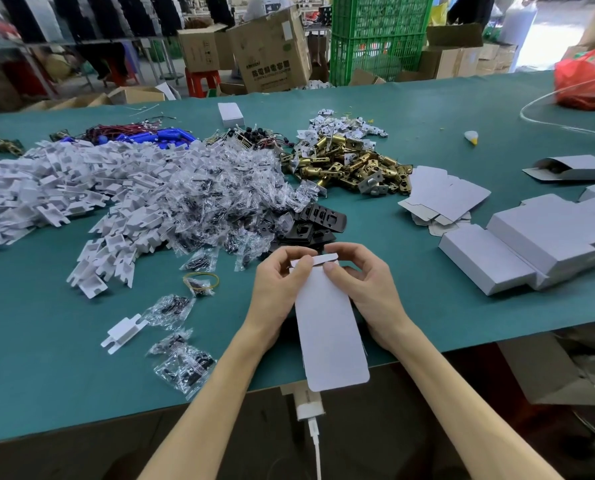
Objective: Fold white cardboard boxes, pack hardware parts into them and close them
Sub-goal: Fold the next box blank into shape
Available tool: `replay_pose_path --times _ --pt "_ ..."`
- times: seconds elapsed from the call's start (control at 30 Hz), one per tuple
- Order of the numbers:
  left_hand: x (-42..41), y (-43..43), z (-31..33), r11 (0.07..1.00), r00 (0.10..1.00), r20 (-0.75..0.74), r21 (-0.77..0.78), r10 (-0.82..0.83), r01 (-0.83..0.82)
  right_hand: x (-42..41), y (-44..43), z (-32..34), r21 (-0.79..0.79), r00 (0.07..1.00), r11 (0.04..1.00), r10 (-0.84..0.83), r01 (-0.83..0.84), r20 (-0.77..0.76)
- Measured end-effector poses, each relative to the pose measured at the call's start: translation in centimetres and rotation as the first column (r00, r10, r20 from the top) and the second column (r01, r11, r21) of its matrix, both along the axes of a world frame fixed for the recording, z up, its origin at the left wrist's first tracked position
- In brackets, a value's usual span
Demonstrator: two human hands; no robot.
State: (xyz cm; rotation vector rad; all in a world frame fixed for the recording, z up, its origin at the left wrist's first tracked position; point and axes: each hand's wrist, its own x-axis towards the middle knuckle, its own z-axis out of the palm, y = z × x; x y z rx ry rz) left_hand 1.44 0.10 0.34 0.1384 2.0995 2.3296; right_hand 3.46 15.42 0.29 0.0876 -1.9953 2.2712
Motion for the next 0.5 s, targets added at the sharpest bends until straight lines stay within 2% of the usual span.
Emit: replay_pose_path --times 0.33,0.5 --pt "-0.7 -1.2 0.0 0.991 0.990 0.073 0.068 -0.117 0.112 0.1 0.0 0.2 -0.043 0.999 0.998 0.042 -0.042 -0.003" --pt "-1.1 -0.6 -0.8 0.987 0.988 0.079 0.082 0.131 -0.138 -0.1 0.0 0.6 -0.009 0.995 0.997 0.080 -0.079 0.065"
